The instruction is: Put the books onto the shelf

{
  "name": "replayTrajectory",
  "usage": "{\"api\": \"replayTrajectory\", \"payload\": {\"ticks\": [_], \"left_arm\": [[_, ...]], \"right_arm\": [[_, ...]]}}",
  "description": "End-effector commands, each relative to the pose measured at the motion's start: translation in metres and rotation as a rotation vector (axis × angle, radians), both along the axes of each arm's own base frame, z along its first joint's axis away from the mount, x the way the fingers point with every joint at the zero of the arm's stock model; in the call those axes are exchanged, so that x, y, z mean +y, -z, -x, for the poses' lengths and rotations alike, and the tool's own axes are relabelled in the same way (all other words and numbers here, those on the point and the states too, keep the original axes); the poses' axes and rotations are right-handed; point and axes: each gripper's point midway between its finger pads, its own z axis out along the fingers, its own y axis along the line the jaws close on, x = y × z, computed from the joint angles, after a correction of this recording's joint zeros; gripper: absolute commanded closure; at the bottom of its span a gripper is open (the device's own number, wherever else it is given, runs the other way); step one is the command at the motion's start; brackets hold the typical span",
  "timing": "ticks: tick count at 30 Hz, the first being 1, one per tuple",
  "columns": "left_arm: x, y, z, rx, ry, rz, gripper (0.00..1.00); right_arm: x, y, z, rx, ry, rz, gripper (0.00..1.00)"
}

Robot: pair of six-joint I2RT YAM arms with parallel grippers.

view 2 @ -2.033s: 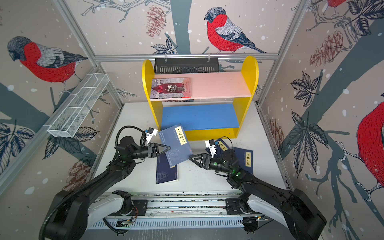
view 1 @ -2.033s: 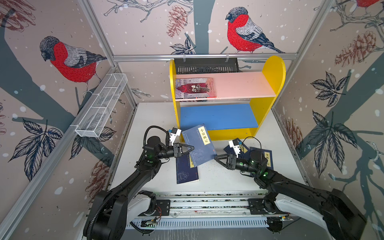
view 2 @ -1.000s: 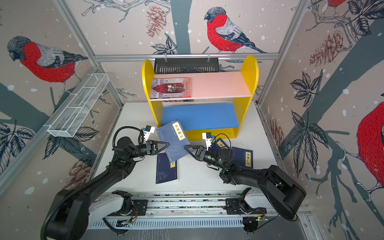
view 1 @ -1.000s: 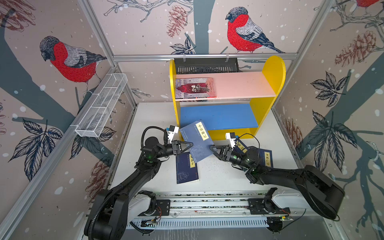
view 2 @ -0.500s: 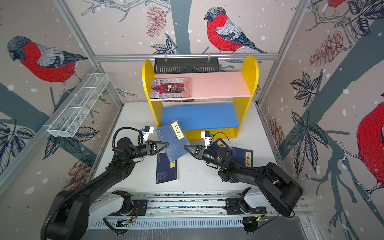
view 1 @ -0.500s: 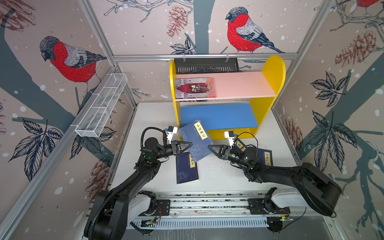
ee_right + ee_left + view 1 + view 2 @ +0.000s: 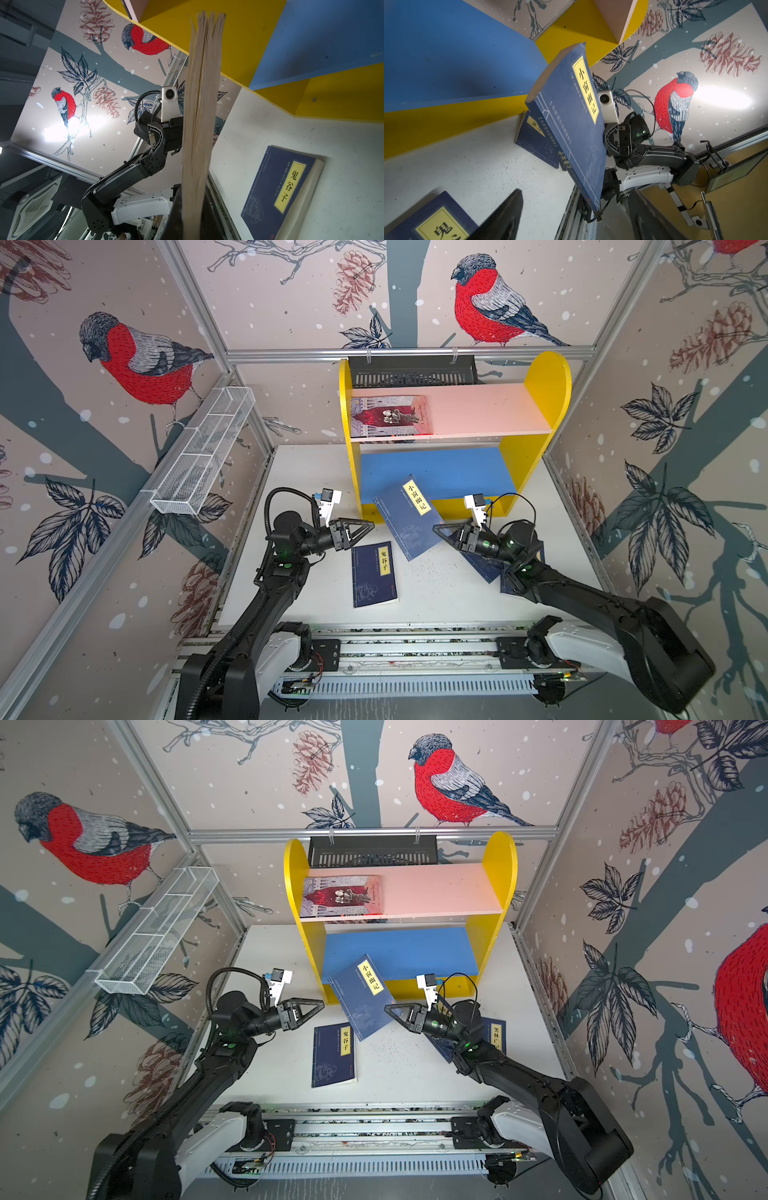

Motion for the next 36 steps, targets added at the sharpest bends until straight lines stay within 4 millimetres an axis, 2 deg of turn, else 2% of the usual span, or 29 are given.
{"api": "replayTrajectory", "payload": {"ticks": [1,6,10,13,17,21,24,28,30,31,32,34,36], "left_arm": [[0.000,0.002,0.012,-0.066,0.077,-0.038,0.16],[-0.002,-0.001,0.016,-0.062,0.116,-0.036,0.08],[-0.003,0.006,0.015,-0.014,0.128,-0.029,0.03],[-0.006,0.007,0.015,0.022,0.158,-0.010,0.03],[-0.017,0.004,0.023,0.052,0.244,0.004,0.09],[-0.026,0.002,0.036,0.053,0.314,0.008,0.21],[-0.027,0.002,0.038,0.053,0.315,0.006,0.39],[-0.027,0.003,0.037,0.050,0.296,0.002,0.75],[-0.026,0.003,0.035,0.046,0.273,-0.002,0.97],[-0.026,0.003,0.033,0.047,0.262,-0.004,1.00],[-0.026,0.004,0.033,0.050,0.255,-0.005,1.00],[-0.025,0.003,0.031,0.048,0.239,-0.005,1.00],[-0.025,0.001,0.028,0.041,0.216,-0.006,1.00]], "right_arm": [[-0.005,-0.002,0.027,-0.062,-0.175,0.041,0.99],[-0.013,-0.008,0.042,-0.103,-0.272,0.067,0.99],[-0.013,-0.012,0.050,-0.122,-0.322,0.081,0.99],[-0.012,-0.014,0.053,-0.125,-0.350,0.079,0.99],[-0.006,-0.012,0.055,-0.124,-0.374,0.084,0.99],[0.000,-0.008,0.052,-0.113,-0.391,0.107,0.99],[0.004,-0.008,0.048,-0.118,-0.394,0.118,0.98],[0.009,-0.003,0.041,-0.108,-0.393,0.146,0.96],[0.011,-0.001,0.038,-0.102,-0.392,0.150,0.91],[0.012,-0.002,0.036,-0.104,-0.390,0.151,0.87],[0.012,-0.001,0.034,-0.105,-0.384,0.153,0.78],[0.012,0.002,0.027,-0.104,-0.353,0.162,0.51],[0.009,0.005,0.019,-0.095,-0.320,0.170,0.37]]}}
